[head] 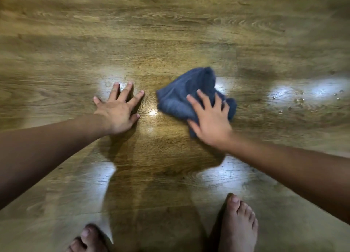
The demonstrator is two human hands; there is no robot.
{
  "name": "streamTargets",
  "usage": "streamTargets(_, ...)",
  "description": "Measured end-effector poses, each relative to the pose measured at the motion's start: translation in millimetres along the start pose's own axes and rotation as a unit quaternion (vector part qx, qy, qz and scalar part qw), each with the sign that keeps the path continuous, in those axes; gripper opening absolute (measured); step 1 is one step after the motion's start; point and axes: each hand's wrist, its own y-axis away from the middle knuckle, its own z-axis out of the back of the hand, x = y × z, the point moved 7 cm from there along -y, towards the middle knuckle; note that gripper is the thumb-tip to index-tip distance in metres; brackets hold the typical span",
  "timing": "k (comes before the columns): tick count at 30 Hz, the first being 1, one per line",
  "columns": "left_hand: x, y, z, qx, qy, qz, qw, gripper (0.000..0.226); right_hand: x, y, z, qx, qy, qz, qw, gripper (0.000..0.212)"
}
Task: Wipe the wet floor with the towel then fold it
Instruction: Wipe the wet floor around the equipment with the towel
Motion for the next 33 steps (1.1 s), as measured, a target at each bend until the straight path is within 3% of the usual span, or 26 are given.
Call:
streamTargets(3,-1,-1,-3,-0.006,0.003,0.006,1.000,0.065,44,65,-21,0.026,0.028,0.133,0.990,0.078)
streamTargets(6,-1,-2,-4,-0.005,0.004,0.007,1.000,0.065,67,108,-36,0.028,0.075,0.278,0.957,0.078)
streamTargets(10,0,-2,-1,-0.007,0.003,0.007,1.000,0.066,56,94,-30,0.010,0.101,0.338,0.936,0.080)
streamTargets(15,2,0,3,-0.009,0.005,0.005,1.000,0.069,13,35,-15,0.018,0.093,0.262,0.960,0.073)
streamTargets(18,0,2,5,-0.004,-0.002,0.006,1.000,0.072,-39,-22,11,-0.006,0.060,0.115,0.992,0.068)
streamTargets(22,1,4,6,-0.001,-0.018,0.001,1.000,0.074,-88,-69,39,-0.051,-0.007,-0.049,0.997,0.063)
streamTargets(33,-2,4,6,0.003,-0.033,-0.002,0.999,0.075,-43,-27,19,-0.072,0.005,-0.091,0.993,0.062)
